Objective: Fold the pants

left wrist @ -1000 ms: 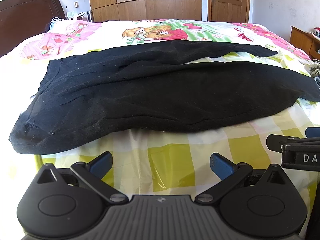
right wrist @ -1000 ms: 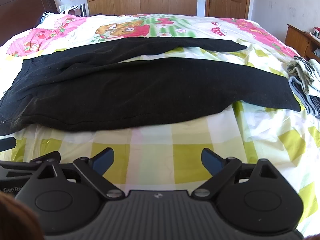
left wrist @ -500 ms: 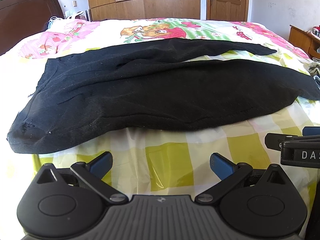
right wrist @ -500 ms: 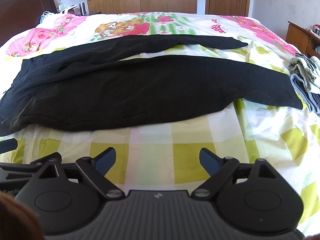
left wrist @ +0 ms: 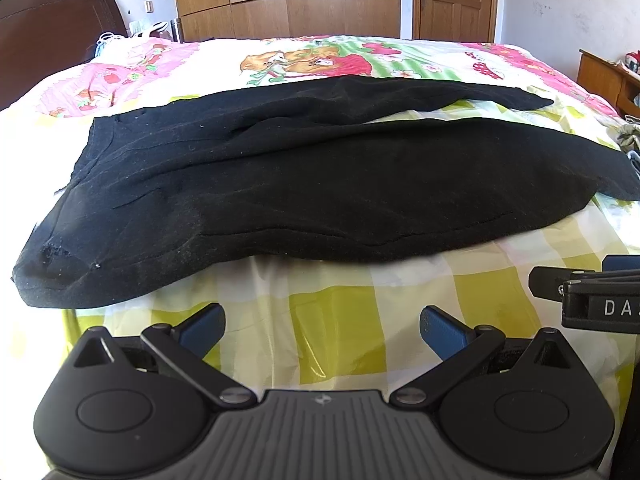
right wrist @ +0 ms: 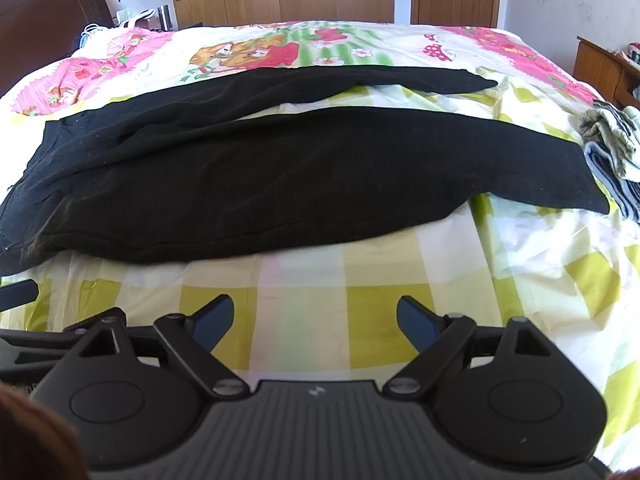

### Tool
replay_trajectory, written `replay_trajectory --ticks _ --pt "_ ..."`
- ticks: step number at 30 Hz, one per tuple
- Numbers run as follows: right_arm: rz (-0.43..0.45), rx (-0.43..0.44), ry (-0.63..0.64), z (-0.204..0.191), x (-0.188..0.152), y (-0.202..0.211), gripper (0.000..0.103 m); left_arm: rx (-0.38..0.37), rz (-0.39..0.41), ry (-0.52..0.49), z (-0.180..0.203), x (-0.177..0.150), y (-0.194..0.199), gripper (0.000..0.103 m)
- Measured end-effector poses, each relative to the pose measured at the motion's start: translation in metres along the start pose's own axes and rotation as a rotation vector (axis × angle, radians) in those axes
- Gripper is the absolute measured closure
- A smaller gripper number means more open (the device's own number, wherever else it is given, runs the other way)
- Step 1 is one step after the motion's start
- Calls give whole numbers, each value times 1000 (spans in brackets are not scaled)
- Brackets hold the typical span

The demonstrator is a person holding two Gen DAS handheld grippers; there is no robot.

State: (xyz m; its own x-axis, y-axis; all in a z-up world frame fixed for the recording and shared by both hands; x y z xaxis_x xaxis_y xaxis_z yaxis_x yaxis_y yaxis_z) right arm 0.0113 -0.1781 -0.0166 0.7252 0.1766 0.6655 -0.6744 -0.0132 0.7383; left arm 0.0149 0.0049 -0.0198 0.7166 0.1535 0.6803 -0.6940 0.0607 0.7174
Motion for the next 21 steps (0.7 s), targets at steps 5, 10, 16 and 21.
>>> replay_trajectory --ticks 5,10,16,21 --pt "-5 4 4 -1 -1 -1 16 -2 1 -1 0 0 0 0" --pt "-11 -1 14 -2 -1 -2 16 -7 8 16 -3 1 2 0" --pt "-19 9 28 -6 -2 -4 16 -23 7 17 -3 1 2 0" --pt "-12 19 17 1 1 -1 17 -64 5 28 -1 8 5 0"
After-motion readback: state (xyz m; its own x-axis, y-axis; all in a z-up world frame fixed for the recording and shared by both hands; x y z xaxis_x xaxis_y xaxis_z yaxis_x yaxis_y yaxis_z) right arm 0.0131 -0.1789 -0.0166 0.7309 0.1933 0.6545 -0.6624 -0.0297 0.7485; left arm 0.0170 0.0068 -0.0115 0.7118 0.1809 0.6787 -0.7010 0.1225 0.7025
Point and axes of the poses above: each gripper's, at about its wrist camera, not at the fingertips, and y roughly against the way its jaws point, z to its right, x to its top, the point moved 1 cm from there along -y, roughly the way its jaws point, and after that the axes turned 15 degrees about y, right-handed, at the moved point
